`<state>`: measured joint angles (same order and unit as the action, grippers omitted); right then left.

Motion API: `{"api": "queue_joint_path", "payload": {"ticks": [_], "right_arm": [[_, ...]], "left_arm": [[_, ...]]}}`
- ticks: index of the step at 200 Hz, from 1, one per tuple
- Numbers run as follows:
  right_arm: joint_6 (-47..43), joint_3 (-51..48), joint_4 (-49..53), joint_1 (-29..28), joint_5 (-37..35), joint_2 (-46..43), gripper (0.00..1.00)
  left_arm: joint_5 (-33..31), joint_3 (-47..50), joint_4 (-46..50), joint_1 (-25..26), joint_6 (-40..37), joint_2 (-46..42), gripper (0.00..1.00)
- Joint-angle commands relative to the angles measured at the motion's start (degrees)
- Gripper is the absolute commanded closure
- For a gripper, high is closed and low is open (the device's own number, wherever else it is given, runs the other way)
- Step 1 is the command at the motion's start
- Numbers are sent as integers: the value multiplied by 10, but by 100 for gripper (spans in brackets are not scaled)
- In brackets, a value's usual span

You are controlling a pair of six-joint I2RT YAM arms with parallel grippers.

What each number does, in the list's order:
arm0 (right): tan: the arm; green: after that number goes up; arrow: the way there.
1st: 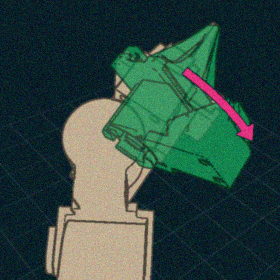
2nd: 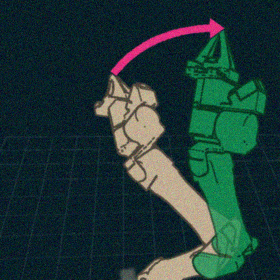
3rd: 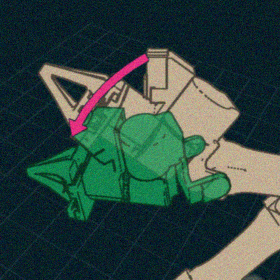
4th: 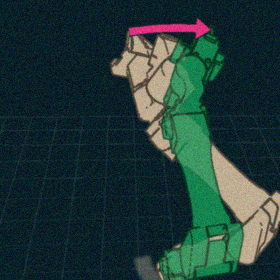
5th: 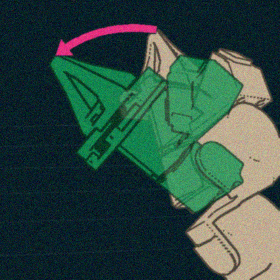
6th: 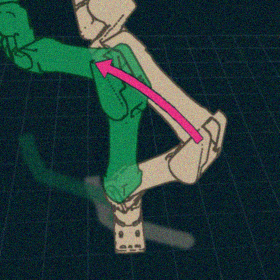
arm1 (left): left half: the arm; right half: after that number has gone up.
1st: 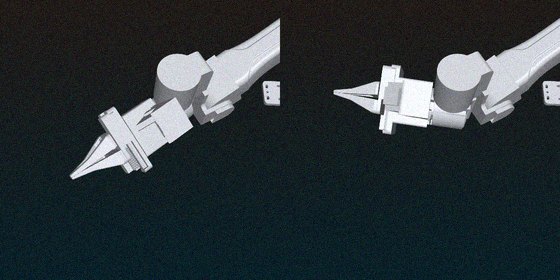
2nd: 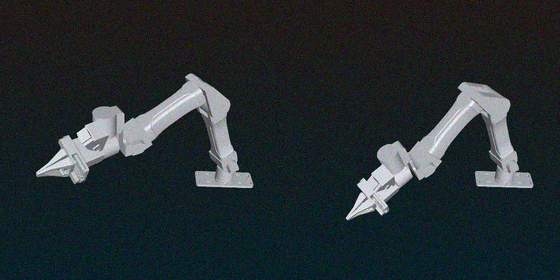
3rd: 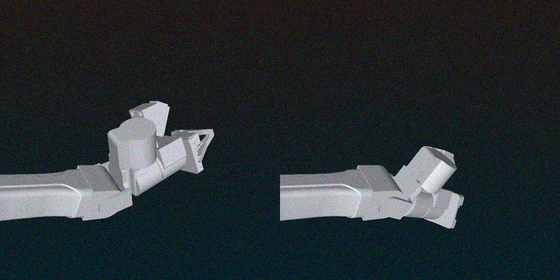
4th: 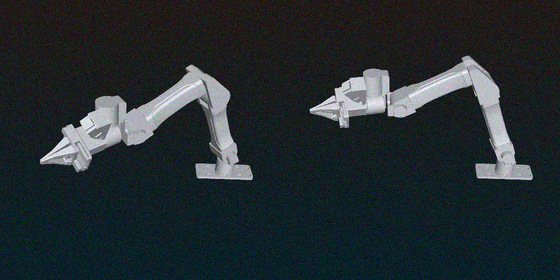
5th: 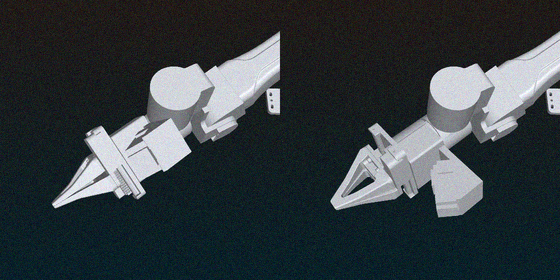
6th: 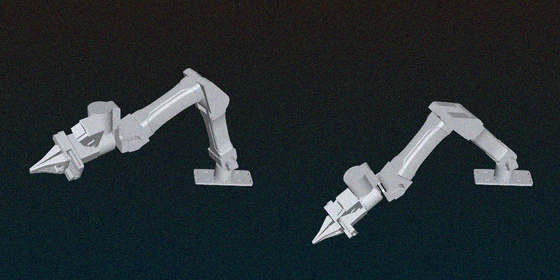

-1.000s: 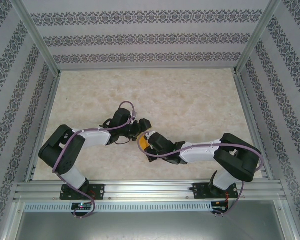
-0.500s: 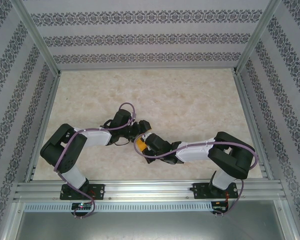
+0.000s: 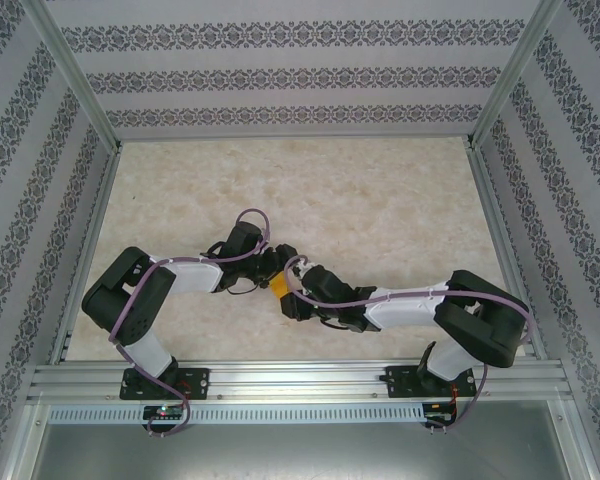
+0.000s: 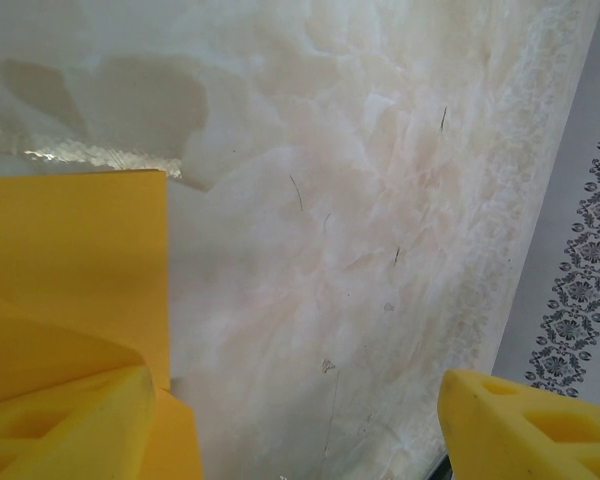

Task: Fold a paper plane with a square sheet of paper (pick it up from the middle)
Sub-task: Fold the wing for the fifth time at the center of the table.

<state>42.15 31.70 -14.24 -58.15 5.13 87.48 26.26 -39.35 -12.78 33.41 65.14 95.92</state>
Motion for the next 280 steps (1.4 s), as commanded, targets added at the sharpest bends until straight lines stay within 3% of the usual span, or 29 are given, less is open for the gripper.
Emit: {"api": "queue_joint_path", "payload": {"ticks": [1,118,202,280], "right_arm": [[95,-16,-71,12,30,-6,70],[140,-5,-66,37,28,39,68],[126,16,-28,45,29,47,67],[145,14,-65,49,38,73,66]], "left_arm": [[-15,9,18,-4,-18,-6,24],[-10,9,16,-4,-17,-6,24],[-6,9,15,-4,-19,-2,24],[-3,6,13,-4,-17,-2,24]]}}
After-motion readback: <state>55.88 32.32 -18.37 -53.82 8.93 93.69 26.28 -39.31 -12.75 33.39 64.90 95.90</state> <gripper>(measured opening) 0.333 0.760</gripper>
